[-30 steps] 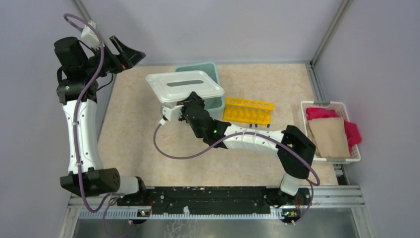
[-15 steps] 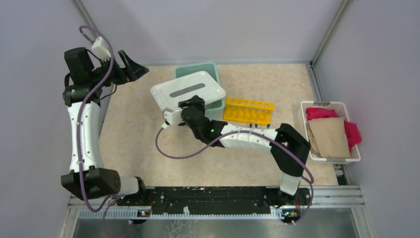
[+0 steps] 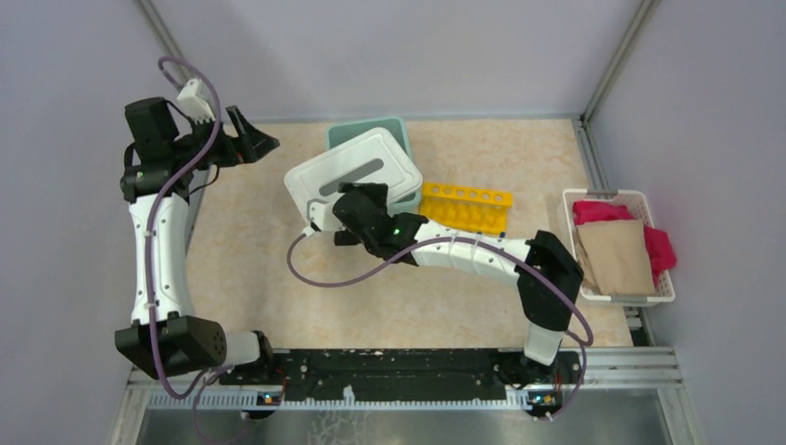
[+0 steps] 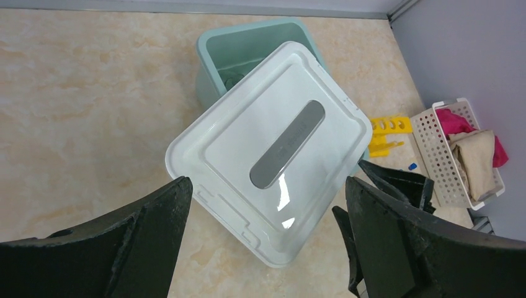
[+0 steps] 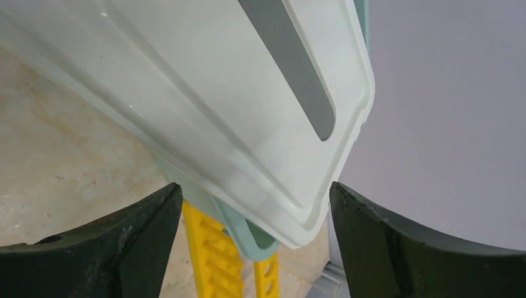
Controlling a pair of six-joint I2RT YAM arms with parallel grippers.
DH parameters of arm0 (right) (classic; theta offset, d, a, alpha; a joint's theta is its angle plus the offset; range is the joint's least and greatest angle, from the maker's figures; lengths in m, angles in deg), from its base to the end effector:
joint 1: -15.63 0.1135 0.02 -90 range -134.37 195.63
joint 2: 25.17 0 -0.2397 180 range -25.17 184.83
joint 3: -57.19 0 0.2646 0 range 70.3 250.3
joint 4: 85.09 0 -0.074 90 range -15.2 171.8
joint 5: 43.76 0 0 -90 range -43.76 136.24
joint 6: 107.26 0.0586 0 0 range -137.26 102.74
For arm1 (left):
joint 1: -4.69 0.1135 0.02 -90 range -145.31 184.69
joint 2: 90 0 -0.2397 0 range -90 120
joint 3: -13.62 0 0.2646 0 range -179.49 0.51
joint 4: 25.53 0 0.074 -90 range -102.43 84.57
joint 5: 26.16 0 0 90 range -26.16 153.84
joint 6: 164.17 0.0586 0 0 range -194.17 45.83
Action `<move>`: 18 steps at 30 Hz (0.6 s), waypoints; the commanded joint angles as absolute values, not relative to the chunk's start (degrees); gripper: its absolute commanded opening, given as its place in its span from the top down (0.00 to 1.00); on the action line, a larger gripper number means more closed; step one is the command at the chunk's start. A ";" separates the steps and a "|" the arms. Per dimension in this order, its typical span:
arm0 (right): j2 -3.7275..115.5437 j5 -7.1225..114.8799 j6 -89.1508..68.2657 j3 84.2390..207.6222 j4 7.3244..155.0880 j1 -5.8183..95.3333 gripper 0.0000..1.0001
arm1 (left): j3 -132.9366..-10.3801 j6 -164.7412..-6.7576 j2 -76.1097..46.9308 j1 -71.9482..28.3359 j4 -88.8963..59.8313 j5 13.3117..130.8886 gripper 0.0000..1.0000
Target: Organize the chemistry lab equipment
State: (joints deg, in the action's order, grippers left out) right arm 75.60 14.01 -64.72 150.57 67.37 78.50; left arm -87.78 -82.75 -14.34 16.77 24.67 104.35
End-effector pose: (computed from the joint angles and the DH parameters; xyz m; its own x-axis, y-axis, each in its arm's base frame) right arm 0.2232 0.3671 0.2442 0.2313 -0.9155 -0.3293 -0.5666 0.1484 -0.8105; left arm 0.3081 0.0270 0.4116 -0.4629 -0.2151 -0.8599 0.3540 0.8446 -0.4018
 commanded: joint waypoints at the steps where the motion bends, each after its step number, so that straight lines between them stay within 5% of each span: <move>1: 71.35 16.31 -57.34 155.99 60.47 77.36 0.13 | -86.68 -78.86 -15.63 17.40 26.24 104.76 0.01; 18: 63.48 38.74 -32.41 167.26 49.29 64.95 0.18 | -79.29 -68.05 -14.28 21.50 30.72 101.14 0.01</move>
State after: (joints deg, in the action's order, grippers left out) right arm 69.15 32.04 -42.91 160.27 47.78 70.28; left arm -82.29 -72.21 -14.32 20.46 29.66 101.33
